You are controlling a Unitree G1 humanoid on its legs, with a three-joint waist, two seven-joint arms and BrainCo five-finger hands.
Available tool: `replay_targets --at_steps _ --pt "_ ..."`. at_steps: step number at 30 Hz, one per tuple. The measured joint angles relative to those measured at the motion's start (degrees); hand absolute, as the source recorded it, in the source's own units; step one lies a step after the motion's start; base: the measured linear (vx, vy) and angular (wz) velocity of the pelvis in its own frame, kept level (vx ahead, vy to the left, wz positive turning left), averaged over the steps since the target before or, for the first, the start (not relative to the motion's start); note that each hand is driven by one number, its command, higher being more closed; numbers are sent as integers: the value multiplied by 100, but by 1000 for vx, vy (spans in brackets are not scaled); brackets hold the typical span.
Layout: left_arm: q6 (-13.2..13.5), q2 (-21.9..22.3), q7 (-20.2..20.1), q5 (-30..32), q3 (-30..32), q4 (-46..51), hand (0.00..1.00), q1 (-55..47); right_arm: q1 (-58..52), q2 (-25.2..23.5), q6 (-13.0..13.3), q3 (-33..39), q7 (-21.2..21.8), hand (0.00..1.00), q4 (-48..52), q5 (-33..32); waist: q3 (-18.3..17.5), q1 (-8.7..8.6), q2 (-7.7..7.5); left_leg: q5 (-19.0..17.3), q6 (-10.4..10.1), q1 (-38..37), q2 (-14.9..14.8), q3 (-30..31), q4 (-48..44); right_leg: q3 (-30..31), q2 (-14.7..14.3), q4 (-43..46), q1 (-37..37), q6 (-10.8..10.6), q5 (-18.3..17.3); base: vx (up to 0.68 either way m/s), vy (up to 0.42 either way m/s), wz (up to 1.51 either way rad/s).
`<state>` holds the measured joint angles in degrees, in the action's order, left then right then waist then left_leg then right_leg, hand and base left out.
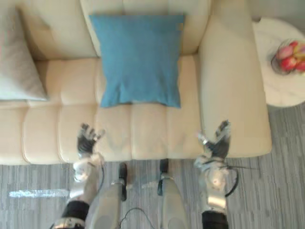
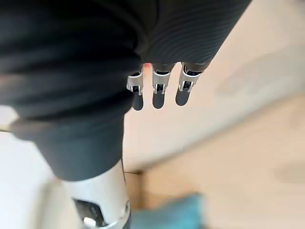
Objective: Pick up cushions and gather them together orderly.
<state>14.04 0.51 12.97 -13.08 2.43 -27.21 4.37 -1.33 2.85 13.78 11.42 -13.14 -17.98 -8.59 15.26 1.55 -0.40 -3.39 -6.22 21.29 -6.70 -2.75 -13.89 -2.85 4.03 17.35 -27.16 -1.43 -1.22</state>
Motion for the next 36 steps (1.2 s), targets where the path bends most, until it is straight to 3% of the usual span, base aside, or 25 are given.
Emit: replay_targets --at_steps 3,4,8,15,20,22,23,24,25,26,27,28,29,30,31,32,33,34,36 --pt "-141 100 -106 520 -17 -752 0 -134 -152 -177 -175 -23 130 0 -905 1 -161 26 7 -76 -2 -378 -30 -41 73 -6 -19 -53 339 9 -117 -19 2 -5" --pt "-251 129 -167 716 17 -1210 0 -244 -262 -290 -245 -36 178 0 -1319 -5 -388 26 17 -127 -22 -476 -68 -79 74 -20 -38 -67 433 18 -132 1 4 -8" --pt "-408 153 -216 969 102 -1879 0 -435 -439 -464 -380 -37 242 0 -1957 -36 -540 29 61 -202 -51 -857 -153 -154 66 -113 -92 -180 878 28 -147 -21 -1 -7" --pt "-498 153 -325 1109 339 -2390 0 -537 -482 -512 -494 -21 254 0 -2624 -18 -759 66 77 -286 -22 -1078 -283 -398 110 -249 -111 -431 1120 -31 -96 -16 3 -8" --pt "-557 241 -327 1412 331 -2589 0 -566 -493 -508 -563 138 314 0 -2960 194 -879 75 58 -227 -77 -1361 -301 -803 476 -16 -147 -898 1295 -143 62 50 47 -33" --pt "-577 185 -324 1423 260 -2568 0 -474 -410 -526 -634 139 318 0 -3056 217 -885 69 -80 -229 -70 -1330 -300 -916 387 4 -58 -638 1045 -374 126 62 26 -35" --pt "-583 195 -322 1429 236 -2553 0 -402 -359 -544 -657 154 311 0 -3048 239 -862 70 -65 -209 -51 -1241 -384 -940 282 -38 -39 -375 929 -527 45 83 -32 -8" --pt "-591 137 -318 1433 215 -2546 0 -347 -302 -574 -661 165 298 0 -3049 241 -853 52 -77 -169 -88 -1107 -460 -945 88 -75 25 575 579 -344 -169 93 -93 26" --pt "-593 65 -316 1424 216 -2513 0 -203 -280 -588 -666 174 302 0 -3062 237 -857 50 -200 -169 -89 -984 -470 -876 -121 -92 244 2216 241 -239 -561 41 -107 49" --pt "-594 41 -313 1403 218 -2469 0 -176 -309 -619 -666 199 298 0 -3115 233 -855 50 -214 -169 -89 -944 -465 -786 -228 -45 389 2837 260 -294 -646 39 -181 67" --pt "-594 24 -313 1332 238 -2375 0 -158 -286 -637 -664 190 283 0 -3232 220 -897 53 -333 -172 -92 -909 -459 -688 -400 135 477 3013 371 -389 -678 -16 -222 46" --pt "-591 91 -309 1276 334 -2288 0 -141 -205 -671 -675 191 292 0 -3350 222 -928 128 -285 -170 -84 -810 -513 -610 -547 123 243 2810 479 -429 -697 -25 -212 25" --pt "-592 199 -302 1231 371 -2320 0 -152 -150 -627 -680 226 251 0 -3355 222 -1008 218 -87 -68 44 -722 -724 -576 -465 161 -12 2195 802 -473 -769 -39 -219 12" --pt "-561 292 -301 1151 381 -2327 0 -167 -75 -613 -675 301 177 0 -3343 221 -1028 265 -17 150 -68 -725 -824 -598 -320 308 -47 2055 1089 -482 -1184 -45 -252 23" --pt "-561 271 -309 1114 301 -2324 0 -54 -26 -644 -683 279 180 0 -3353 224 -975 239 -191 161 -87 -672 -707 -595 -339 343 47 1584 1313 -525 -1584 -56 -295 24" --pt "-570 277 -306 1075 249 -2331 0 0 58 -646 -692 309 173 0 -3352 228 -955 287 -218 165 -117 -536 -736 -565 -367 234 3 1220 1440 -399 -1757 -101 -284 16" --pt "-579 267 -308 1065 157 -2370 0 46 171 -643 -690 317 130 0 -3299 228 -893 283 34 176 -153 -314 -981 -427 -482 -22 -238 793 1550 -227 -1619 -103 -190 2" --pt "-585 261 -315 1065 104 -2415 0 63 163 -632 -674 315 109 0 -3273 229 -868 298 107 225 -219 -261 -1113 -413 -481 -111 -371 633 1597 -94 -1506 -166 -192 9" --pt "-617 243 -318 1065 39 -2576 0 19 22 -686 -680 391 58 0 -3282 226 -816 265 98 419 -372 -531 -1230 -484 -157 -258 -486 600 1750 -51 -1476 -156 -129 23"
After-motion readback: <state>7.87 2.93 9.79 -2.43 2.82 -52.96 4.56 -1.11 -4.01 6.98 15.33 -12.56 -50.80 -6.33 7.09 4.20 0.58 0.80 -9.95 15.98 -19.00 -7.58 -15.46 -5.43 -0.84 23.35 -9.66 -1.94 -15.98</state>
